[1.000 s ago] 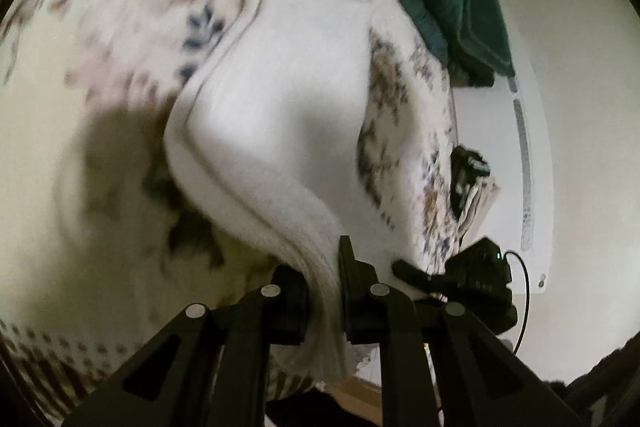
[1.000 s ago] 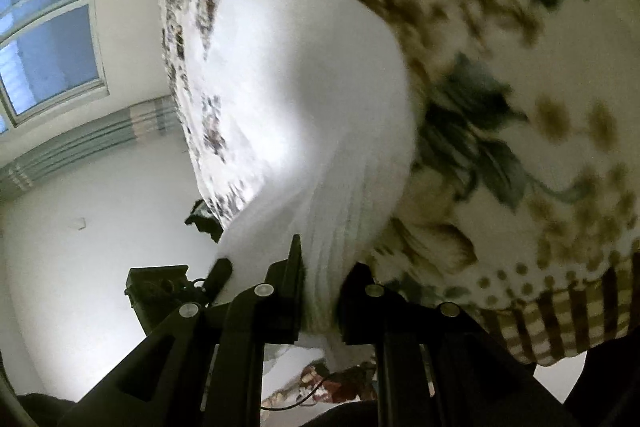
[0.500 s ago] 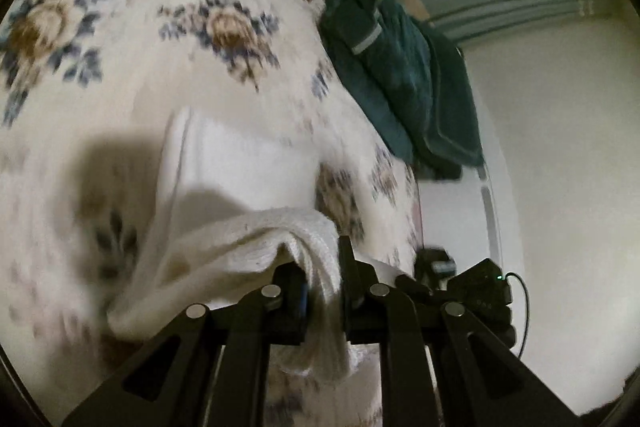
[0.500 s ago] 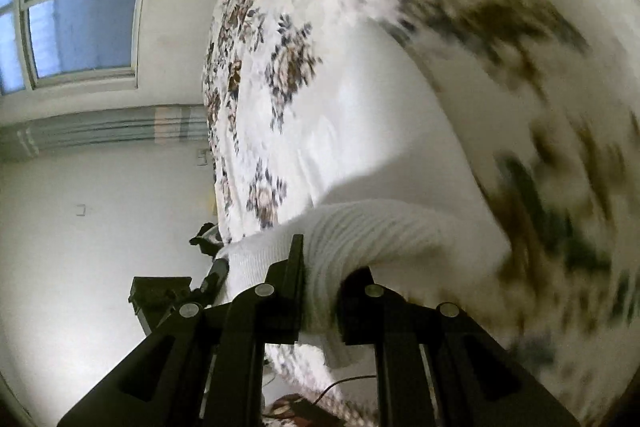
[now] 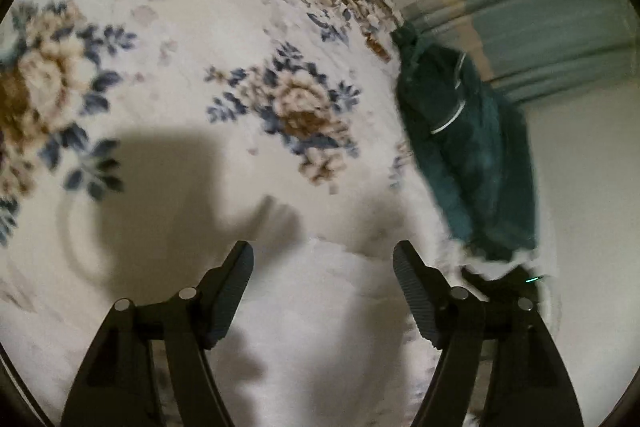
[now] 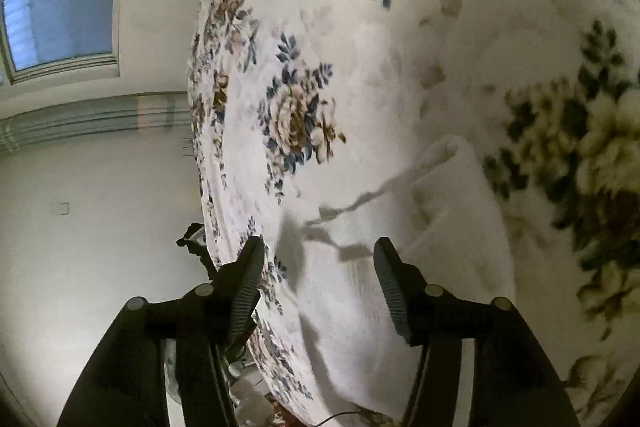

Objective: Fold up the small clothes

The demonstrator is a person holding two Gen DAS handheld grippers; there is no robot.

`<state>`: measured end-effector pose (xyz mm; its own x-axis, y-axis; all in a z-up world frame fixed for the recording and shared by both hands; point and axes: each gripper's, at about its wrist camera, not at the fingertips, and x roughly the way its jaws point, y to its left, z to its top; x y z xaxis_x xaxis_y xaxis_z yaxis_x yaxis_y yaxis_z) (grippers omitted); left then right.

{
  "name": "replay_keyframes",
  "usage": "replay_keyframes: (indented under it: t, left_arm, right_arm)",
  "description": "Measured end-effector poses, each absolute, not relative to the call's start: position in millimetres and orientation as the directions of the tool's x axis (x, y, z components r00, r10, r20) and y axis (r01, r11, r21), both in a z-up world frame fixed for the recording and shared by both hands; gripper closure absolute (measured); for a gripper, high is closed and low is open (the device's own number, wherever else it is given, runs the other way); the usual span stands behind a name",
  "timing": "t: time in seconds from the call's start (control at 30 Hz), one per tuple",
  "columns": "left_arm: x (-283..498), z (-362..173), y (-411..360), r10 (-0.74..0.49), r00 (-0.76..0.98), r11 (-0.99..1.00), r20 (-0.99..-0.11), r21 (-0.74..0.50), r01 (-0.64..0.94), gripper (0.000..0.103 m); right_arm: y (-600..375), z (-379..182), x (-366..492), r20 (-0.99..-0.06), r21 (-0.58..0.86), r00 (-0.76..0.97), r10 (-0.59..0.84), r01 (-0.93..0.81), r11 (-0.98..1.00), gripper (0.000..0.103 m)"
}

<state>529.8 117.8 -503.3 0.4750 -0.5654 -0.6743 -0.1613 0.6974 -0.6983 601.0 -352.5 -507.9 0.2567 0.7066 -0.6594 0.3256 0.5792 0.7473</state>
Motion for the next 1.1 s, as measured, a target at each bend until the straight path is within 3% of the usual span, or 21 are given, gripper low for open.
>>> replay_keyframes:
  t: [0.13,0.23,0.27,0.3,0.33,0.6,0.8,0.87,0.93,0.97,1.0,1.03,1.07,1.1]
  left_arm:
    - [532.9,-514.5,85.7,-0.491,0.384,0.839,-0.782,-0.543,-0.033,0.033]
    - [541.6,-530.9,56.1,-0.438,0.323,0.895,-0.839,-0.442,0.068,0.038]
    - [543.5,-535.8,49.4,-0.418,0.317,0.907,-0.851,-0.412,0.087,0.049]
    - [546.9,-543.3,42.0,-0.400,0.294,0.916,-0.868,-0.386,0.109,0.090]
    - [548.5,-547.5,40.0,-0.389,0.278,0.921,-0.878,-0.373,0.112,0.100]
    - [531.2,-514.5,104.2,-0.375,0.420,0.902,-0.827,-0.430,-0.041,0.101]
    - [558.0,-548.3,120.2,-0.369,0.377,0.891,-0.850,-0.438,-0.115,0.101]
    - [562.1,-566.9,114.2,-0.423,0.313,0.872,-0.851,-0.476,-0.116,0.100]
    - [556.3,-571.7,113.3,-0.484,0.278,0.838,-0.830,-0.530,-0.126,0.097]
    - [551.1,-568.9,115.4,-0.510,0.274,0.820,-0.815,-0.557,-0.130,0.092]
    - [544.2,-565.6,118.3,-0.529,0.277,0.805,-0.802,-0.578,-0.137,0.078]
    - [533.4,-560.7,123.3,-0.564,0.293,0.777,-0.772,-0.616,-0.130,0.055]
    - [523.4,-557.2,127.9,-0.591,0.309,0.752,-0.745,-0.648,-0.122,0.043]
    - [512.6,-555.6,132.9,-0.607,0.325,0.733,-0.725,-0.669,-0.123,0.029]
  right_arm:
    - [-360.5,-513.9,581.7,-0.786,0.617,0.203,0.583,0.288,0.732,0.044]
    - [-355.3,-532.8,574.5,-0.797,0.603,0.159,0.583,0.268,0.751,0.044]
    - [-351.9,-536.9,573.9,-0.800,0.599,0.154,0.580,0.255,0.759,0.051]
    - [-347.7,-538.0,573.7,-0.804,0.594,0.159,0.573,0.236,0.769,0.064]
    - [-345.8,-537.9,573.2,-0.814,0.581,0.167,0.556,0.234,0.780,0.100]
    - [-349.0,-497.7,590.5,-0.834,0.531,0.306,0.459,0.217,0.819,0.100]
    - [-337.3,-527.4,634.9,-0.900,0.414,0.248,0.359,0.224,0.882,0.100]
    - [-334.9,-549.1,639.5,-0.916,0.390,0.193,0.351,0.228,0.892,0.099]
    - [-340.3,-564.4,636.1,-0.890,0.456,0.145,0.433,0.257,0.852,0.098]
    - [-344.2,-565.6,632.4,-0.875,0.484,0.134,0.465,0.274,0.831,0.093]
    - [-352.7,-563.4,623.1,-0.846,0.531,0.141,0.514,0.293,0.795,0.087]
    - [-360.6,-559.3,612.4,-0.808,0.588,0.166,0.565,0.293,0.754,0.067]
    - [-367.7,-555.6,599.9,-0.779,0.625,0.183,0.600,0.298,0.721,0.038]
    - [-375.6,-553.8,583.1,-0.749,0.660,0.201,0.632,0.310,0.684,0.027]
